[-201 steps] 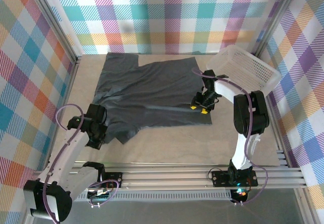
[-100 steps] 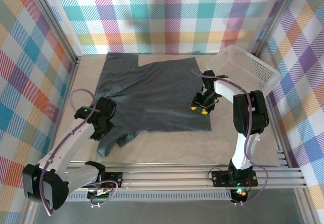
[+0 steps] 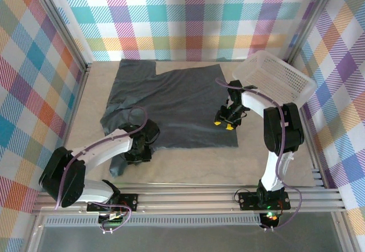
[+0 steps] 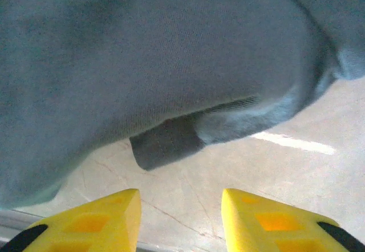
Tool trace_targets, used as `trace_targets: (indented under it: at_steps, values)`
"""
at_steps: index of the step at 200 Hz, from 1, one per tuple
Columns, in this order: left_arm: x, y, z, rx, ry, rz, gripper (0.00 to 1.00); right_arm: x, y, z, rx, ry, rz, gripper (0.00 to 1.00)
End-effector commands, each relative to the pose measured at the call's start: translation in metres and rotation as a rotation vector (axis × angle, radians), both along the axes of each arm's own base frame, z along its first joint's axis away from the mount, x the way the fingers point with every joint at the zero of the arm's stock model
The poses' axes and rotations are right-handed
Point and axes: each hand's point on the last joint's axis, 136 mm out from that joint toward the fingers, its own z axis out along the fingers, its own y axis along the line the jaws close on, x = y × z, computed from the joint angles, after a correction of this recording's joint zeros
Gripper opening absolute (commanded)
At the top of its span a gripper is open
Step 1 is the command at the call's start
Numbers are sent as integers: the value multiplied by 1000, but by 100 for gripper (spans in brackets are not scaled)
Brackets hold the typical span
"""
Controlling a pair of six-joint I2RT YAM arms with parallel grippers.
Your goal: Fold and stack the t-shirts
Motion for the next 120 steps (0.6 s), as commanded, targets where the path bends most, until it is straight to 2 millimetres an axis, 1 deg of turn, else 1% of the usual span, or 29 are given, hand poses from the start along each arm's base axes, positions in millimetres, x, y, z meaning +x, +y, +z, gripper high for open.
trace_targets:
  at_steps: [1, 17, 41, 55, 69, 90, 104, 107, 120]
  values:
    - [10, 1, -14, 45, -17, -68, 47, -11, 4, 15, 26, 5, 10, 50]
    - [14, 0, -24, 65, -7, -83, 47, -13, 3, 16, 25, 7, 8, 50]
    - [16, 7, -35, 116, 4, -90, 46, -15, 2, 21, 27, 0, 7, 50]
    - [19, 7, -39, 110, -5, -83, 43, -16, 3, 24, 30, -3, 5, 50]
    - [20, 4, -44, 96, -5, -92, 35, -16, 2, 25, 31, -4, 0, 50]
    - [19, -4, -49, 58, 15, -102, 13, -16, 2, 25, 28, -7, -2, 50]
    - [16, -14, -45, 1, 22, -102, 2, -15, 1, 26, 22, -11, -2, 50]
    - [16, -16, -43, -15, 22, -101, 0, -14, 0, 26, 20, -12, -2, 50]
    - [13, -30, -34, -99, 32, -83, 0, -12, -1, 28, 12, -19, -2, 50]
